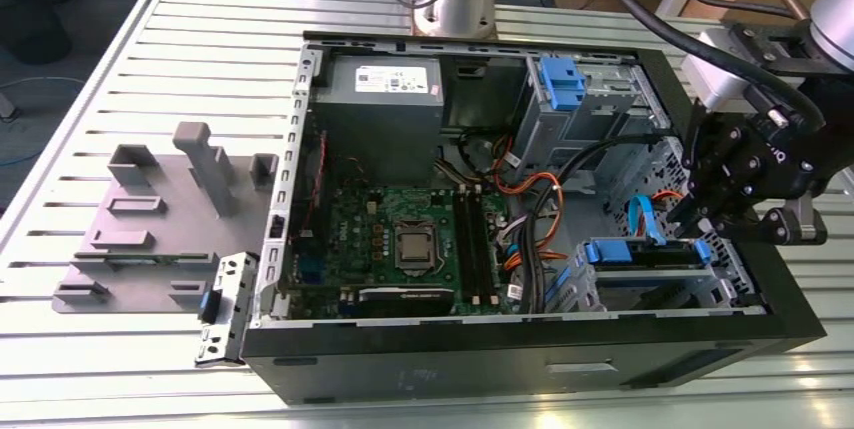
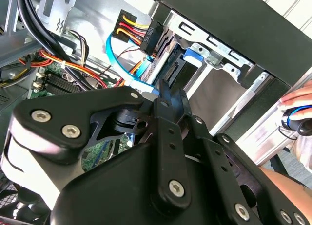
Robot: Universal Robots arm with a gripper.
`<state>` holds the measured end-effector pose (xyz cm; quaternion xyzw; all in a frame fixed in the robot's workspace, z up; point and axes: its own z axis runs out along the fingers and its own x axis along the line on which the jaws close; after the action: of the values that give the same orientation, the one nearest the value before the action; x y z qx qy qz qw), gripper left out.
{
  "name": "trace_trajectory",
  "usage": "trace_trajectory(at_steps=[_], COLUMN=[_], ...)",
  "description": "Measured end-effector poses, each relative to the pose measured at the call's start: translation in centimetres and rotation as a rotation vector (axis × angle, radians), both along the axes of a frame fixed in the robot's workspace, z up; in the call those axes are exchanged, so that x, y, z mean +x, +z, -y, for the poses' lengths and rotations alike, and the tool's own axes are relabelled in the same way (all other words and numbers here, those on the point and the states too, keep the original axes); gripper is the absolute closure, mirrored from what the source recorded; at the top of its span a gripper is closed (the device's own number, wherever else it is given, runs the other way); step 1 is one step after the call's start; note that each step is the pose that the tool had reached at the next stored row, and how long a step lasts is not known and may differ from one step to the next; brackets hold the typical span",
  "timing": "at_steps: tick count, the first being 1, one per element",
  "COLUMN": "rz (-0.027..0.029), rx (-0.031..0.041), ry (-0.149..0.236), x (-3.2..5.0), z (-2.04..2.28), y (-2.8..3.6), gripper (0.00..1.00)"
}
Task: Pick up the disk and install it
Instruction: 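Insert the second disk wire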
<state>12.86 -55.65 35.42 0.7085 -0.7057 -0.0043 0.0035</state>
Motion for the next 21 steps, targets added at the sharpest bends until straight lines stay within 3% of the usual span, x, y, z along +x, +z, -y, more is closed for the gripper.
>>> trace_trajectory(at_steps=[6, 15, 21], rz=[0.0, 0.0, 0.0], rx=[-0.0002, -0.0001, -0.0001], ry=[0.0, 0.0, 0.0], x=[0.0, 0.0, 0.0], z=[-0.29, -1.19, -1.25], y=[0.0, -0.07, -0.07], gripper=[0.76, 0.76, 0.76])
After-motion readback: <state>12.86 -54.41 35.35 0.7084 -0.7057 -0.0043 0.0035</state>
